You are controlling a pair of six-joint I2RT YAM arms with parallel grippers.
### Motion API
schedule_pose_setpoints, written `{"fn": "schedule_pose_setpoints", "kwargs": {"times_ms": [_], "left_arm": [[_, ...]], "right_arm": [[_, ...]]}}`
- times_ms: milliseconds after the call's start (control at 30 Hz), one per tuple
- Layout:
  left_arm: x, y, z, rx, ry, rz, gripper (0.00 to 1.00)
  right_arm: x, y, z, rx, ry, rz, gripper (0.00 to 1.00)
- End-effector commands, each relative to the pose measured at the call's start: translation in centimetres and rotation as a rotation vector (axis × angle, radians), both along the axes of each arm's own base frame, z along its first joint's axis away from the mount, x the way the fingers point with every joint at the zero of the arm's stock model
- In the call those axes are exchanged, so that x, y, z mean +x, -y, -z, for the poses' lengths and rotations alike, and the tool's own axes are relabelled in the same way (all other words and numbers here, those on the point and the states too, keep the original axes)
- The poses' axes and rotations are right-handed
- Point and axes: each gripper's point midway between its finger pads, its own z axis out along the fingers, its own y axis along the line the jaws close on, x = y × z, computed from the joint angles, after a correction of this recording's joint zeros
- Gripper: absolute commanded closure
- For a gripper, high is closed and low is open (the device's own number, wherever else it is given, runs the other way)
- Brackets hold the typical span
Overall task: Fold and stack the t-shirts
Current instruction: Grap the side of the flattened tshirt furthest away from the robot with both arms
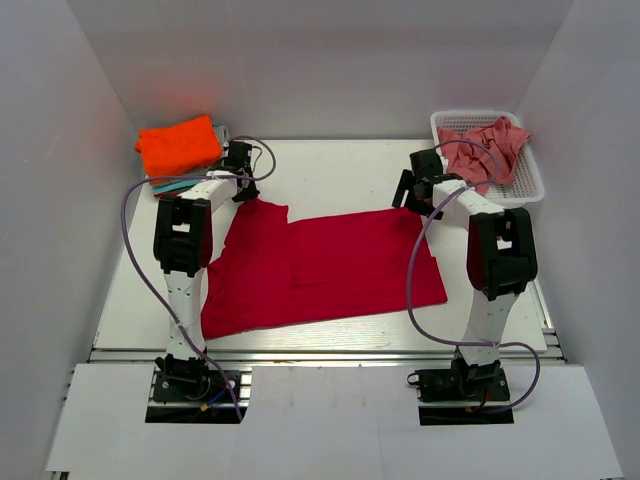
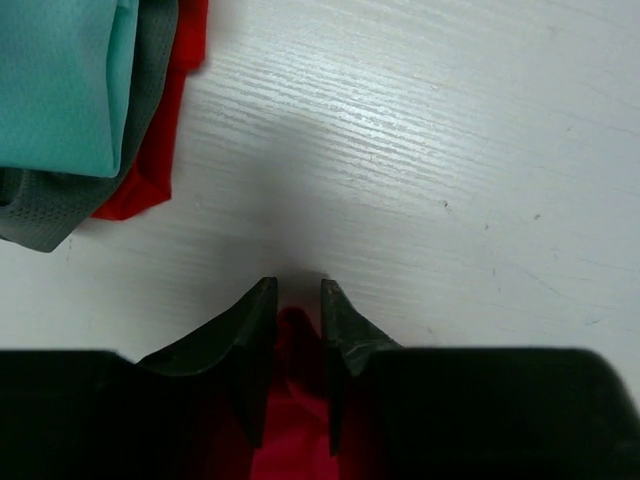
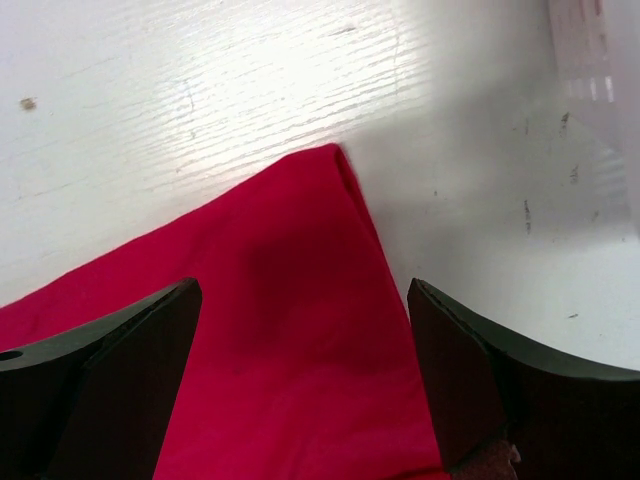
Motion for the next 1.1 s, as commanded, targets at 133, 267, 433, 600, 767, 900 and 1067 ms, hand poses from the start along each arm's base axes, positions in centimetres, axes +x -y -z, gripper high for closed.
{"fn": "schedule_pose_setpoints", "kwargs": {"times_ms": [133,267,433,600,767,900,1067], "left_arm": [[-0.7,0.1,-1.9,-0.001,0.001,0.018,1.0],[-0.7,-0.2,-3.9,0.006,0.078,0.024,1.0],[-1.3,0.0,-6.9,0.009,0.172,0.039,1.0],[-2.0,0.8,-8.1,-0.01,0.193,0.063,1.0],[-2.7,0.9,-8.5,-0.021,0.194,0.074,1.0],[-3.6,0.8,-8.9,-0.02,0.186,0.074,1.0],[-5.7,0.4,-9.4,-0.035,0.183,0.057,1.0]], "right_arm": [[2.2,0.9,-0.5,-0.043,0.039,0.07,0.1],[3.2,0.8,0.0,-0.048,0.047,0.077,0.1],[4.5,0.0,0.9,-0.007,0.068,0.089,0.1],[5.8,-0.7,2.1,0.032,0.115,0.119,0.13],[6.2,-0.8,3.2,0.04,0.116,0.143,0.23],[5.8,-0.3,3.1,0.017,0.108,0.148,0.6],[5.1,0.1,2.4,-0.019,0.125,0.094,1.0]]}}
